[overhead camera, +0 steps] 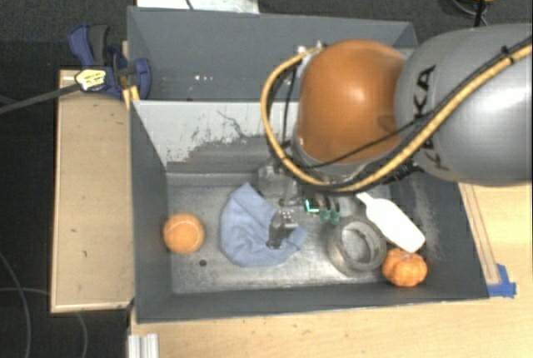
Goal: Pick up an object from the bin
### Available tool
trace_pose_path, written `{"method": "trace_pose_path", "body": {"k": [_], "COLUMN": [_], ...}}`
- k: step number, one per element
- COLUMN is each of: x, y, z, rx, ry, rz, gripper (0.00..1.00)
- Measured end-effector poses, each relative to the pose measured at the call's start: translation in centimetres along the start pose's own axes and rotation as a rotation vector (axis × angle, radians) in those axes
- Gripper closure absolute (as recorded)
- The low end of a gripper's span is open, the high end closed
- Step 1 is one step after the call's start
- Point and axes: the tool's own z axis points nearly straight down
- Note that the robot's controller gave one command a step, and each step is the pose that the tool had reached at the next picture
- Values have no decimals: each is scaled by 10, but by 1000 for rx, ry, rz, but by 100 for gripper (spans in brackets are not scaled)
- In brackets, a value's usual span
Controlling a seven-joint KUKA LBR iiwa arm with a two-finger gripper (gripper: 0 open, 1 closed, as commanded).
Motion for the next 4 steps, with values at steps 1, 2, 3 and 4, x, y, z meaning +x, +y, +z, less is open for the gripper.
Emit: {"method": "trace_pose_path", "body": {"k": [1,2,3,4], "x": [-2,-10,-15,-38], "y": [-1,2,8,13], "z": [-4,44,112,146], "rx": [-1,-3,-1,-1], "ry": [-8,-15,-12,-8], "rz": [4,-10,-21,-120], "gripper": [0,0,0,100]}}
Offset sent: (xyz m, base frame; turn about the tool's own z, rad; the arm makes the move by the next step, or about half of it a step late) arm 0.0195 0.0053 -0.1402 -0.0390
